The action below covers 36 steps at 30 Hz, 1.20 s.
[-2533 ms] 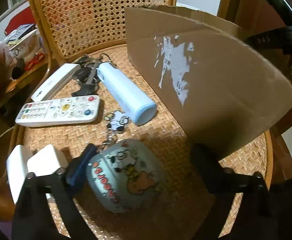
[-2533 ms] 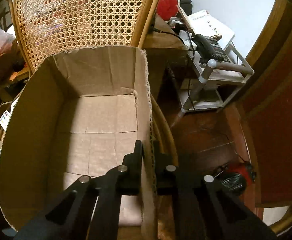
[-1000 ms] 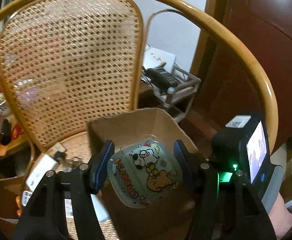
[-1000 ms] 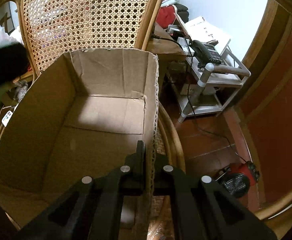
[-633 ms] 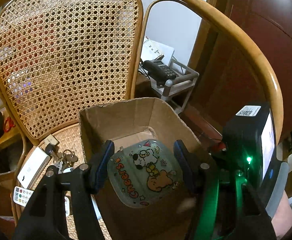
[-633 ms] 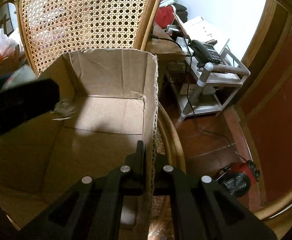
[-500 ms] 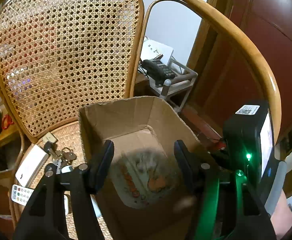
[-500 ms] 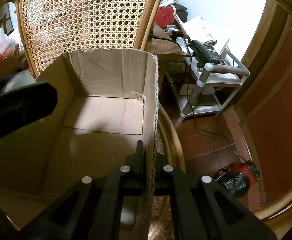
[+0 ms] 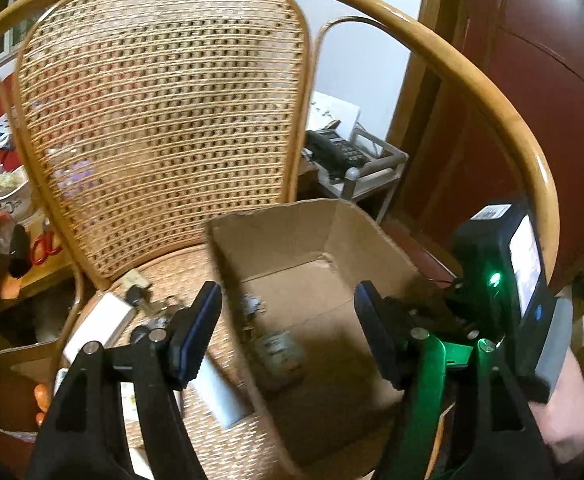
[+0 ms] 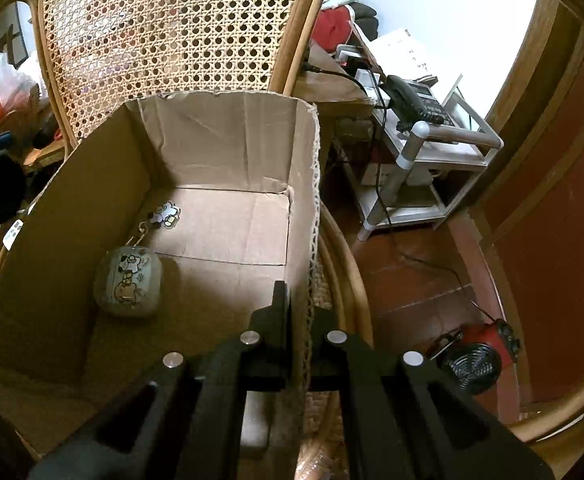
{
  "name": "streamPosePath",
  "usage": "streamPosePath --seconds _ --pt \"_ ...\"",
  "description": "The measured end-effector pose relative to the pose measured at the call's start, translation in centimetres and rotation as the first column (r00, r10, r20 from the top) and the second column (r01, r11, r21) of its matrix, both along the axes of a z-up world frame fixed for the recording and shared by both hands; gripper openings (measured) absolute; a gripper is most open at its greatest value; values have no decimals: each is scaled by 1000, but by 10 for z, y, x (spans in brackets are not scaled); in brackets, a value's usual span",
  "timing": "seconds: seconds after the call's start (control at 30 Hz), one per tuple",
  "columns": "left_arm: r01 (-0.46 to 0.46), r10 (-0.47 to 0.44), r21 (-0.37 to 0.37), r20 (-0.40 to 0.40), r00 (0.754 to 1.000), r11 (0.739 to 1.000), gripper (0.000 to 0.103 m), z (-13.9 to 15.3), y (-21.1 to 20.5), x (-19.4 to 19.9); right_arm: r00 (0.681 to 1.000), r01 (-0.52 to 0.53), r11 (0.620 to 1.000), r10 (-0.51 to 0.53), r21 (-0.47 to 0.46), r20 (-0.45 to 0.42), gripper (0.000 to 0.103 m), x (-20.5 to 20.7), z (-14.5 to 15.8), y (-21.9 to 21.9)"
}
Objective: Organize rigid objects
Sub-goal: 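Carry the pouch with the left gripper into the cardboard box and release, then move the left gripper to the white square charger and grasp it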
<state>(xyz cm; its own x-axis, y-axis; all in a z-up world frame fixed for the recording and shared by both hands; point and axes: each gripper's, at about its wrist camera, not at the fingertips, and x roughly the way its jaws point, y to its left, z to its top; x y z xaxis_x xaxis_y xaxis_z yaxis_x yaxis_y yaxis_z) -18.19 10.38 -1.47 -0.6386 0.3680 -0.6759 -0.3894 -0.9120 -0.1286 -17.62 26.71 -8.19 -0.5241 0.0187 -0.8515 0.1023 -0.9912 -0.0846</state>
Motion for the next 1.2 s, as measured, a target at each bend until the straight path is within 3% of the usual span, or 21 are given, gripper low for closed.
streamPosePath --seconds 0.17,0.33,0.67,0.73,0.83,0.93,1.2 --pt "-64 65 -37 21 998 997 69 -14 -41 1 1000 0 1000 0 -3 -8 6 1 0 -1" --pt "-121 126 -52 100 987 991 69 -43 -87 10 1000 1 1000 -1 -3 -7 6 1 0 -1" --pt "-83 107 -138 172 979 987 69 -99 -108 70 1000 0 1000 0 -1 -8 6 2 0 -1" --pt "-106 133 -176 150 980 979 69 -100 -110 77 1000 -2 1000 2 -1 -9 6 2 0 -1" --pt "-154 174 -136 152 973 979 66 -97 -124 78 1000 -1 1000 1 0 -8 6 2 0 -1" --pt "-220 241 -159 131 962 962 66 -94 -132 79 1000 -2 1000 2 1 -10 6 1 0 -2" --pt "-282 308 -200 115 944 938 66 -95 -140 70 1000 -8 1000 8 2 -10 6 1 2 -3"
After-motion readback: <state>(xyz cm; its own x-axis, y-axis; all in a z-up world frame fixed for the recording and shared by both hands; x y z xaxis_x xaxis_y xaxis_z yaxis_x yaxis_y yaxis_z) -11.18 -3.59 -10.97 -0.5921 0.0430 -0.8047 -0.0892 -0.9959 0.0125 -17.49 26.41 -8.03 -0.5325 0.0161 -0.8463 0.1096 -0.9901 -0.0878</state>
